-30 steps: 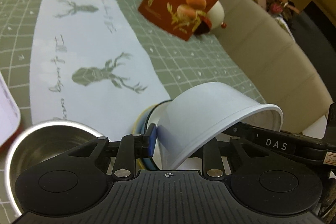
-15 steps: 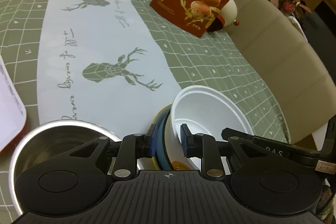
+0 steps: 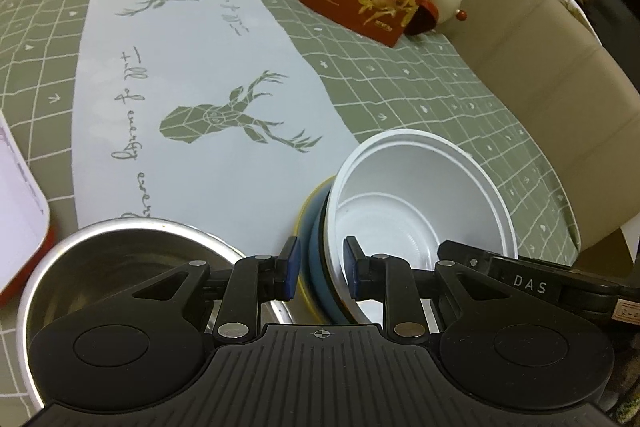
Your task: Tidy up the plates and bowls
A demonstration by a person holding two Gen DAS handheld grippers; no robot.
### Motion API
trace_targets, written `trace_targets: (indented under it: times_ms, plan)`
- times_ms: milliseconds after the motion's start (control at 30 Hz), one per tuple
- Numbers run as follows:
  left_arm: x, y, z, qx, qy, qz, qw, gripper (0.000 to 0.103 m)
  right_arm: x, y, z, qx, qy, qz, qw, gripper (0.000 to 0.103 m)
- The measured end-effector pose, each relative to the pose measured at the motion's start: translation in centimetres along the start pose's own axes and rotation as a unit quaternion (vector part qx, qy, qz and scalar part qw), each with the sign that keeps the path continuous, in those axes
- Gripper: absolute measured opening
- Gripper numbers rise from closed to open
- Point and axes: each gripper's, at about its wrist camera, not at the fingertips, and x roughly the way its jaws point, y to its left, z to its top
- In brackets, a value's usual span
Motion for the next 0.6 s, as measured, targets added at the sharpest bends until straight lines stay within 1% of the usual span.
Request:
trace_targets:
  times_ms: [133,300,400,433,533,600]
  plan:
    - [-0.1,-0.2,0.0,0.005,-0.001,-0.002,1.0000,0.026,0.1,-0.6,-0.1,0.008,-0.001,-0.002,1.000,0.040]
    - [-0.5,-0.4,0.2,0.004,-0.009,-0.005,0.9999,0.025,-0.1,-0.5,-0.5,0.001,-0.010,-0.005,1.000,0.040]
    - [-0.9,-0.7,0.3,0.008,-0.013,-0.006,0.9999,0.025,-0.5,-0.3,-0.6,-0.005,-0.015,-0.001,1.000,0.042]
    - [-1.0,-0.9,0.3,0.012,-0.016,-0.009,0.9998,0.026,-0.7,-0.3,-0.6,-0.008,-0.019,0.001,1.000,0.043]
    - [-1.6,-1.5,0.2,0.008,-0.026,-0.001,0.9996,0.026,-1.7,-0.1,-0.5,-0.023,-0.036,0.004,0.999,0.043]
    - [-2.2,-1.8,-0.1,0.002,-0.031,-0.013,0.9994,0.026,-2.5,-0.1,-0.2,-0.037,-0.049,0.006,0.998,0.044]
